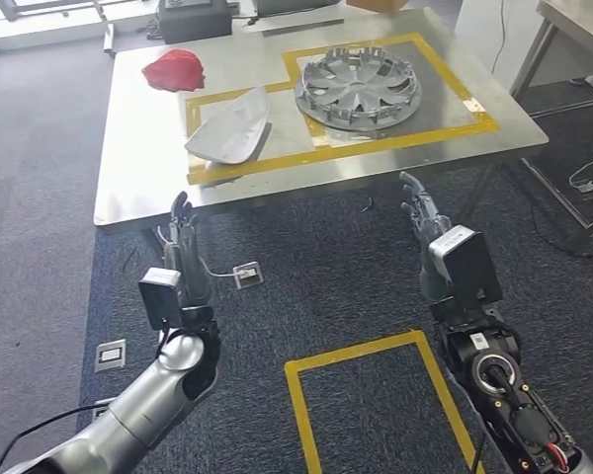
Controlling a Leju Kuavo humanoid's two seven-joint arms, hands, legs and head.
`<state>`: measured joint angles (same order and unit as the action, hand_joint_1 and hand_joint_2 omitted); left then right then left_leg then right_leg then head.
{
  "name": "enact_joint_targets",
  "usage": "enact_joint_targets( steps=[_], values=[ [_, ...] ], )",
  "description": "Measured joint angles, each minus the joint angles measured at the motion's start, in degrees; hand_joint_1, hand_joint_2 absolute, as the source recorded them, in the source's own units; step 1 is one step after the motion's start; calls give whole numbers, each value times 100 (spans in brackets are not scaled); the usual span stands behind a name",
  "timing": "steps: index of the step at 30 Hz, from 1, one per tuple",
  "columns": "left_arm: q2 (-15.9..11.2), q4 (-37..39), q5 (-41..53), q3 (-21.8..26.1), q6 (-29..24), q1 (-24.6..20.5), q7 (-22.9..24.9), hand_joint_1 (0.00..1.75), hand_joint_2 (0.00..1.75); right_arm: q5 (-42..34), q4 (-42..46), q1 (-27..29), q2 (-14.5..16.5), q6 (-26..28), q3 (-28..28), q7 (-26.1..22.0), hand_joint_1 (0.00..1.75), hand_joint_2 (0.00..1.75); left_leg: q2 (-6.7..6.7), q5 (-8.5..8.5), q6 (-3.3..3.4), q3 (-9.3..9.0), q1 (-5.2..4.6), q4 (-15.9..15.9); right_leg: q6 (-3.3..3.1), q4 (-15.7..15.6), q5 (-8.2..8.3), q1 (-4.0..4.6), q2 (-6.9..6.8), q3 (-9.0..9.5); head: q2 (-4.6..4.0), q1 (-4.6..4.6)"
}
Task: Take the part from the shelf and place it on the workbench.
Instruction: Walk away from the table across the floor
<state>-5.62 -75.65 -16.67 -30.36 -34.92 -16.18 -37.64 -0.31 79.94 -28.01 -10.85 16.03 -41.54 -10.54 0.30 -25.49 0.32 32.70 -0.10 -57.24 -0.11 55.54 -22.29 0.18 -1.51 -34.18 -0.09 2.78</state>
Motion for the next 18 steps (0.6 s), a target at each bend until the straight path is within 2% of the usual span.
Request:
enact_joint_targets(
  steps=[1,4,5,7,9,10,11,12,13,15,16,18],
  values=[
    [-4,-13,3,0,1,-1,0,0,0,13,17,4,-13,9,27,14,0,0,21,42,43,-100,-29,197,23,0,22,2,-15,-13,0,3],
    [-11,-34,8,0,0,13,1,0,0,55,79,45,-68,25,123,83,0,0,-3,131,114,-97,-40,304,124,-8,66,-9,-34,-37,0,8],
    [-13,-43,10,0,-1,18,2,0,0,74,108,63,-95,30,162,110,0,0,-11,173,136,-90,-22,338,163,49,0,-13,-5,-66,0,2],
    [-13,-59,22,0,-1,25,6,0,0,114,164,98,-159,40,241,167,0,0,-19,251,175,-61,14,394,232,484,-353,-26,77,-228,0,-31],
    [-12,-65,37,0,-1,43,13,0,0,141,212,167,-218,47,305,221,0,0,-31,301,194,4,15,392,285,1287,-816,-42,117,-491,0,-65],
    [-12,-65,42,0,-1,57,17,0,0,153,235,211,-243,49,331,241,0,0,-45,323,188,38,17,385,304,1563,-934,-53,119,-558,0,-73],
    [-13,-65,46,0,-1,69,21,0,0,167,262,254,-266,50,360,261,0,0,-62,345,179,73,21,375,321,1666,-958,-67,119,-539,0,-78],
    [-13,-66,49,0,-1,76,23,0,0,181,290,282,-286,50,388,278,0,0,-81,362,166,105,27,359,333,1487,-856,-82,122,-391,0,-83],
    [-13,-69,50,0,-2,79,25,0,0,195,321,299,-303,49,418,294,0,0,-100,374,151,131,36,336,340,1114,-684,-99,132,-153,0,-88],
    [-13,-88,48,0,-6,75,29,0,0,225,386,315,-340,48,485,319,0,0,-133,401,104,199,38,274,329,337,-447,-118,223,280,0,-103],
    [-14,-99,47,0,-9,70,30,0,0,240,417,331,-354,48,516,330,0,0,-147,424,72,238,35,251,307,126,-397,-117,259,375,0,-109],
    [-15,-112,45,0,-15,70,31,0,0,278,480,388,-377,47,574,357,0,0,-171,485,-3,300,28,234,232,50,-363,-87,268,363,0,-113]
  ],
)
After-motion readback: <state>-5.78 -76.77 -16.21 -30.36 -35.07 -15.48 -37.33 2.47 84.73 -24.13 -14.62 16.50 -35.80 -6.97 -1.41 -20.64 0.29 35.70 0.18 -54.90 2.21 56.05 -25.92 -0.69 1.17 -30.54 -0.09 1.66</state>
